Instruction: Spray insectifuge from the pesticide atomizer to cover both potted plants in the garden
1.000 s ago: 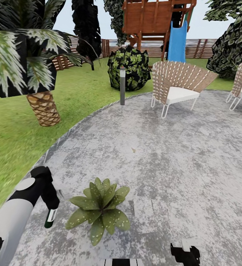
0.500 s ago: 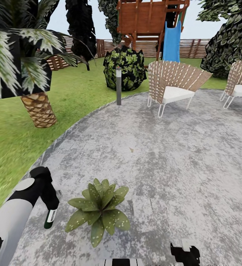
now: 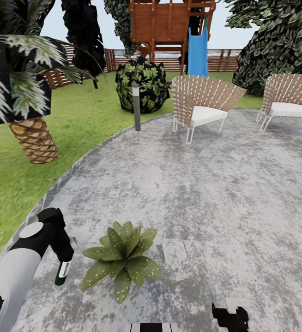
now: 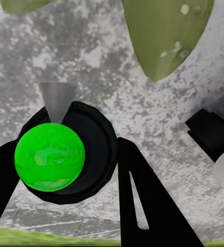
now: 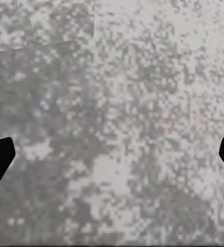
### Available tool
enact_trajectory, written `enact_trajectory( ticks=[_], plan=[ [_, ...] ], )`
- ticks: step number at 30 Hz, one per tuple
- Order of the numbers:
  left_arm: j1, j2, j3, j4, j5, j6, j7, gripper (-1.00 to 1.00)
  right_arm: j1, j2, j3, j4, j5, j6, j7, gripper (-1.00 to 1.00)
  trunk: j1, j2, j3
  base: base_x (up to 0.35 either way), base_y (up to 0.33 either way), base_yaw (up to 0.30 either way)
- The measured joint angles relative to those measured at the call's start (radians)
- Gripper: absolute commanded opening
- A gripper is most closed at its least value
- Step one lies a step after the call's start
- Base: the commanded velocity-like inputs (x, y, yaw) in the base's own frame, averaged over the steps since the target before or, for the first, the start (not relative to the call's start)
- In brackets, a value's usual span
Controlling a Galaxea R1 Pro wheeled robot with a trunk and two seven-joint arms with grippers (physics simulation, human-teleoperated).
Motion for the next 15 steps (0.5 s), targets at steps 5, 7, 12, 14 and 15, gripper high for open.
enact_trajectory(
  ticks=[5, 7, 12, 14, 15],
  plan=[
    [0.0, 0.0, 0.0, 0.0, 0.001, -0.001, 0.001, -1.0, 0.0, -0.002, 0.0, 0.0, 0.0, -0.001, 0.0, 1.0, 0.0, 0.0, 0.0, 0.028, 0.063, -0.106],
    [0.0, 0.0, 0.0, 0.001, 0.001, -0.001, 0.001, -1.0, 0.0, -0.003, 0.0, 0.0, 0.0, -0.001, 0.001, 1.0, 0.0, 0.0, 0.0, 0.002, 0.004, -0.265],
    [0.0, 0.004, 0.001, 0.003, 0.005, -0.004, 0.001, -1.0, 0.0, -0.003, 0.0, 0.0, 0.0, 0.0, 0.001, 1.0, 0.0, 0.0, 0.0, -0.001, 0.002, -0.28],
    [0.0, 0.01, 0.005, 0.004, 0.005, -0.004, 0.001, -1.0, 0.0, -0.003, 0.0, 0.0, 0.0, 0.0, 0.001, 1.0, 0.0, 0.0, 0.0, -0.096, 0.133, -0.188],
    [0.0, 0.012, 0.005, 0.004, 0.005, -0.004, 0.0, -1.0, 0.0, -0.003, 0.0, 0.0, 0.0, 0.0, 0.001, 1.0, 0.0, 0.0, 0.0, -0.143, 0.2, -0.087]
  ],
)
